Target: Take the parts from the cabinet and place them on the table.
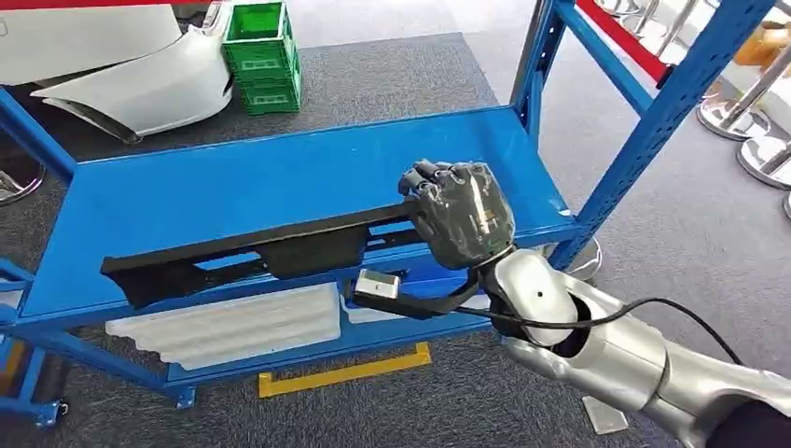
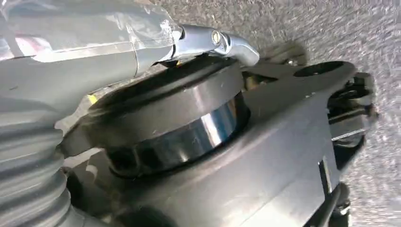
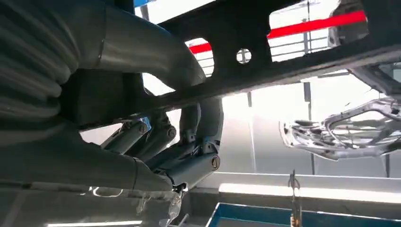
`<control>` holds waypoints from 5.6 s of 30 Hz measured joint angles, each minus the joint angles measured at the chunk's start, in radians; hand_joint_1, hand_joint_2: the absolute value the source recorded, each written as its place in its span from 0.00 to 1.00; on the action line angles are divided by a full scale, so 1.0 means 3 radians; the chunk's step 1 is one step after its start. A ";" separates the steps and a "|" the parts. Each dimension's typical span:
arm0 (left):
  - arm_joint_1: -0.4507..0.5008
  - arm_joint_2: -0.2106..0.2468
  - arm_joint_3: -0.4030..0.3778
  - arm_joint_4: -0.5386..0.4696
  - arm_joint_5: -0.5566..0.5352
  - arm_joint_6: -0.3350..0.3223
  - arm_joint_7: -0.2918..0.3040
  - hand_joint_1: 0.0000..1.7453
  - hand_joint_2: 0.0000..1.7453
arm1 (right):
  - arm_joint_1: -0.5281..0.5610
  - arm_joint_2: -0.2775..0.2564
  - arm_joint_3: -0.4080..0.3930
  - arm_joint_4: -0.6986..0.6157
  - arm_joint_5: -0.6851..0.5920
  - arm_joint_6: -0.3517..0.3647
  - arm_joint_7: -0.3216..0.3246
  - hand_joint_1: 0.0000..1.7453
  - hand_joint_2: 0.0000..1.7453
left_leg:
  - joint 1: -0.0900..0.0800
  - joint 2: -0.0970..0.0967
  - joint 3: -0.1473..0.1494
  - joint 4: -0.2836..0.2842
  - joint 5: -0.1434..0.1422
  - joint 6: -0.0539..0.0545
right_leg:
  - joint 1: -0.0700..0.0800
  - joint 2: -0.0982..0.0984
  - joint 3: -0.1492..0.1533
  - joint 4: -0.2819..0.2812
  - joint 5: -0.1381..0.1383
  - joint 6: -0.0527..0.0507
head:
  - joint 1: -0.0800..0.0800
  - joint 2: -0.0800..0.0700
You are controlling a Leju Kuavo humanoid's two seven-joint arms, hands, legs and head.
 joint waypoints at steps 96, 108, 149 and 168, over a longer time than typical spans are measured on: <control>0.0015 -0.0017 0.0000 0.0003 -0.0023 0.0008 -0.0027 0.00 1.00 | -0.0028 0.0022 0.0020 -0.0081 -0.0037 -0.0066 -0.0060 1.00 1.00 | 0.0001 0.0142 0.0367 -0.0817 0.0493 -0.0002 | -0.0019 -0.0136 -0.0059 0.0113 -0.0062 0.0047 | -0.0132 0.0000; 0.0010 -0.0019 0.0000 0.0001 -0.0008 0.0001 -0.0008 0.00 1.00 | -0.0002 0.0031 0.0022 -0.0075 -0.0037 -0.0086 -0.0064 1.00 1.00 | -0.0033 -0.0115 0.0350 -0.0973 0.0516 0.0218 | -0.0008 0.0146 -0.0524 0.1121 -0.0500 0.0131 | -0.0008 0.0000; -0.0014 -0.0042 0.0000 0.0001 -0.0013 0.0011 0.0032 0.00 1.00 | 0.0006 0.0053 0.0011 -0.0076 -0.0005 -0.0104 -0.0101 1.00 1.00 | -0.0051 -0.0131 0.0187 -0.0751 0.0418 0.0080 | -0.0030 0.0207 -0.0076 0.0124 -0.0035 0.0002 | -0.0048 0.0000; 0.0015 -0.0048 0.0000 -0.0002 0.0017 0.0181 0.0061 0.00 1.00 | 0.0040 0.0041 0.0010 -0.0084 0.0010 -0.0092 -0.0098 1.00 1.00 | -0.0033 -0.0003 0.0425 -0.1007 0.0472 0.0211 | -0.0016 0.0138 -0.0492 0.1021 -0.0512 0.0117 | -0.0032 0.0000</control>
